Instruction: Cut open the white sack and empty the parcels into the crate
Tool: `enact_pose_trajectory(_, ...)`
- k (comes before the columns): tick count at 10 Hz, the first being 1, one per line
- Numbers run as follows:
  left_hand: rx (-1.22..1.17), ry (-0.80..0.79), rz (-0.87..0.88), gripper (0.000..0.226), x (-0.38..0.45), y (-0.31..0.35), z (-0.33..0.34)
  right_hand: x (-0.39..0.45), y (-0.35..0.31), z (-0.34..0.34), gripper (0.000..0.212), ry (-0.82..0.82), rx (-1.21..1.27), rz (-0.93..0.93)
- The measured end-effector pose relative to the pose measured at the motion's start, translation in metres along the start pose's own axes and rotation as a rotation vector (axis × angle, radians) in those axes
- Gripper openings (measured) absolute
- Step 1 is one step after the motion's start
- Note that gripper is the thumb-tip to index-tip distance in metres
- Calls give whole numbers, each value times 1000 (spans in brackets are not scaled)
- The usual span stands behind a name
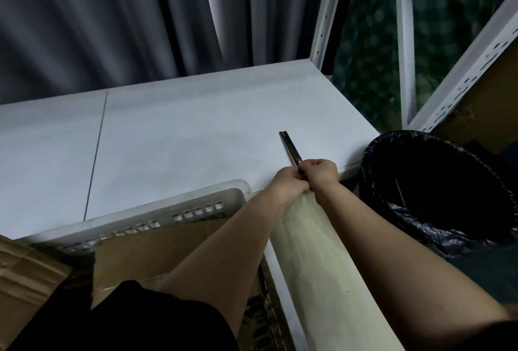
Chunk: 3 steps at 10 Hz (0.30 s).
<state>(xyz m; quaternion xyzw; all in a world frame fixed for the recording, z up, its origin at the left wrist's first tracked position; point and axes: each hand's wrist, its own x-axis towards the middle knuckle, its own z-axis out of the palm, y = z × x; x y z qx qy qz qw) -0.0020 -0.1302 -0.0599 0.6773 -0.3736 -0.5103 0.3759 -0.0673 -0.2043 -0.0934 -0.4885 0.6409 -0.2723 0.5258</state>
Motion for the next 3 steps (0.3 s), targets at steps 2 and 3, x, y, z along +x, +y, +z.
enact_pose_trajectory(2,-33,-21,3,47,2,-6,0,4,3,3,26,-41,45,4)
enact_pose_trajectory(3,-58,-25,-22,45,1,-8,2,9,6,5,29,-40,27,-40)
